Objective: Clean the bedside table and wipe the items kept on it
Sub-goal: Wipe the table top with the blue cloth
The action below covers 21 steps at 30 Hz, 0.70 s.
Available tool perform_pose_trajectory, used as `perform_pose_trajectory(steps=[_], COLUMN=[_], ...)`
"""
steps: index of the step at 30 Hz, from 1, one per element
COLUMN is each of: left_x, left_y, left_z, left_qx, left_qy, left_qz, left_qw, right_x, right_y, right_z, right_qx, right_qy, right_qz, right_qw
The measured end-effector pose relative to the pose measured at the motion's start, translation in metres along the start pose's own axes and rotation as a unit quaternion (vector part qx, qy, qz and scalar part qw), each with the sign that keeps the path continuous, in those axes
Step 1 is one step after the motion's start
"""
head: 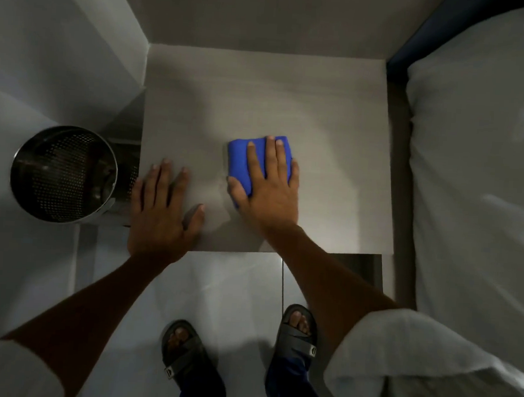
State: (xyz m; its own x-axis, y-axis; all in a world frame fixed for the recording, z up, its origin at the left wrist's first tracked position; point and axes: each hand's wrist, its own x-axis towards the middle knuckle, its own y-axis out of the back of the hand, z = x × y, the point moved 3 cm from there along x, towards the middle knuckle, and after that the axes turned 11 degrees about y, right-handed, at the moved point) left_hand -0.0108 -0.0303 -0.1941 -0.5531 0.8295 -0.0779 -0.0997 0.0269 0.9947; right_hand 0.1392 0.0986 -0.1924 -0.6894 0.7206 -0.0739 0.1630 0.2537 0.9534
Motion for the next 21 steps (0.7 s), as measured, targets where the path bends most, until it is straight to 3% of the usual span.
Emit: perform_pose_trajectory(steps=[3,8,11,17,19,21], left_x=[-0.001,0.001,0.001,0.001,0.001,0.0], left_y=[0.001,0.004,0.005,0.007,0.006,0.006], left_z=[0.0,0.001,0.001,0.0,0.0,0.0], left_qx=[0.003,-0.005,-0.012,-0.024,-0.021,-0.018], left_qy=[-0.009,-0.007,-0.002,0.0,-0.005,-0.007], left_qz=[0.012,0.001,-0.021,-0.029,-0.027,-0.023], left_qw=[1.0,1.0,1.0,0.999,0.999,1.0], right_x=[-0.003,0.008,0.024,0.059,0.062,0.066], right_y=[0.01,0.047,0.051,0.026,0.033,0.042], right_z=[0.04,0.138,0.142,0.053,0.069,0.109], right_qx=[-0.02,-0.008,-0.015,-0.012,-0.017,-0.019], right_qy=[-0.013,-0.183,-0.238,-0.026,-0.048,-0.129], right_qz=[-0.005,0.012,0.026,0.003,0.019,0.029], right_qw=[1.0,0.983,0.971,1.0,0.999,0.991])
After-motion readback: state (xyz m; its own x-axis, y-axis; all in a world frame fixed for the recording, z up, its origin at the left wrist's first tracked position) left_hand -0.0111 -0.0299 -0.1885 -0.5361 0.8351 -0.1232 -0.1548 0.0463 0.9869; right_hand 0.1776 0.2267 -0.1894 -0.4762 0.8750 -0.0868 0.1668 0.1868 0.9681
